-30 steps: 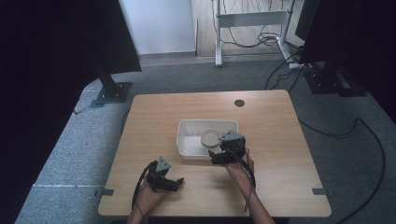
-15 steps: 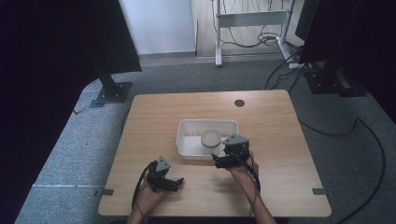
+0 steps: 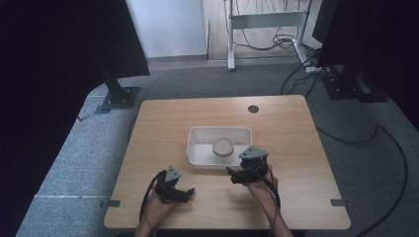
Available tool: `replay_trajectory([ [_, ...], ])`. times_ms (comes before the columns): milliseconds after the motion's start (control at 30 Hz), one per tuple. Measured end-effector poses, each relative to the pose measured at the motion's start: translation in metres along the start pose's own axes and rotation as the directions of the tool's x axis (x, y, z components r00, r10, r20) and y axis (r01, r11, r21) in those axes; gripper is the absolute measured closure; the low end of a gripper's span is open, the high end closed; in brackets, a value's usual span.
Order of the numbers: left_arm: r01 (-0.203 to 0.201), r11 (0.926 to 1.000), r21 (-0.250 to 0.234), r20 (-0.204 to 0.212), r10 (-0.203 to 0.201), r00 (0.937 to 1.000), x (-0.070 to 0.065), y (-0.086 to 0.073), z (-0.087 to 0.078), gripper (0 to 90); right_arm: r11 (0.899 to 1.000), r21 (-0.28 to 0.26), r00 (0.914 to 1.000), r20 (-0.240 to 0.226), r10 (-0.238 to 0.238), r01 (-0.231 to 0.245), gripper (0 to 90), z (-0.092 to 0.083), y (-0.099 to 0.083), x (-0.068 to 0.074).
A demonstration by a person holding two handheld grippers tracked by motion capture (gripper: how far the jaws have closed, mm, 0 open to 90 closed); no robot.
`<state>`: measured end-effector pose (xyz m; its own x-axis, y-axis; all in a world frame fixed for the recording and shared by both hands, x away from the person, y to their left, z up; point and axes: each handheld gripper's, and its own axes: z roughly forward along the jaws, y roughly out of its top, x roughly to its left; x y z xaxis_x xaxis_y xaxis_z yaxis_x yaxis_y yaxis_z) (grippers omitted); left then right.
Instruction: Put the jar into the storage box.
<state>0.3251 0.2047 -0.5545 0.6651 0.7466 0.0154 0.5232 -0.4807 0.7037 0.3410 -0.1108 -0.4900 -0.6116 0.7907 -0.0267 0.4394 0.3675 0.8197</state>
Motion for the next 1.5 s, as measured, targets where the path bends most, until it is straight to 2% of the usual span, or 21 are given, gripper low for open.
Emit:
replay_trajectory([
  [933,-0.001,1.0000,0.001,0.000,0.001,1.0000,0.000,0.000,0.000,0.7,1.000,0.016,0.9996,0.024,0.016,-0.016,2.0,-0.023,-0.024,-0.012],
  [1267,-0.001,1.0000,0.001,0.000,0.001,1.0000,0.000,0.000,0.000,0.7,1.000,0.012,0.9992,0.028,0.029,-0.029,1.9,-0.031,-0.036,-0.021],
  [1500,-0.001,1.0000,0.001,0.000,0.001,1.0000,0.000,0.000,0.000,0.7,0.999,0.023,0.9984,0.047,0.032,-0.033,1.9,-0.037,-0.046,-0.027],
])
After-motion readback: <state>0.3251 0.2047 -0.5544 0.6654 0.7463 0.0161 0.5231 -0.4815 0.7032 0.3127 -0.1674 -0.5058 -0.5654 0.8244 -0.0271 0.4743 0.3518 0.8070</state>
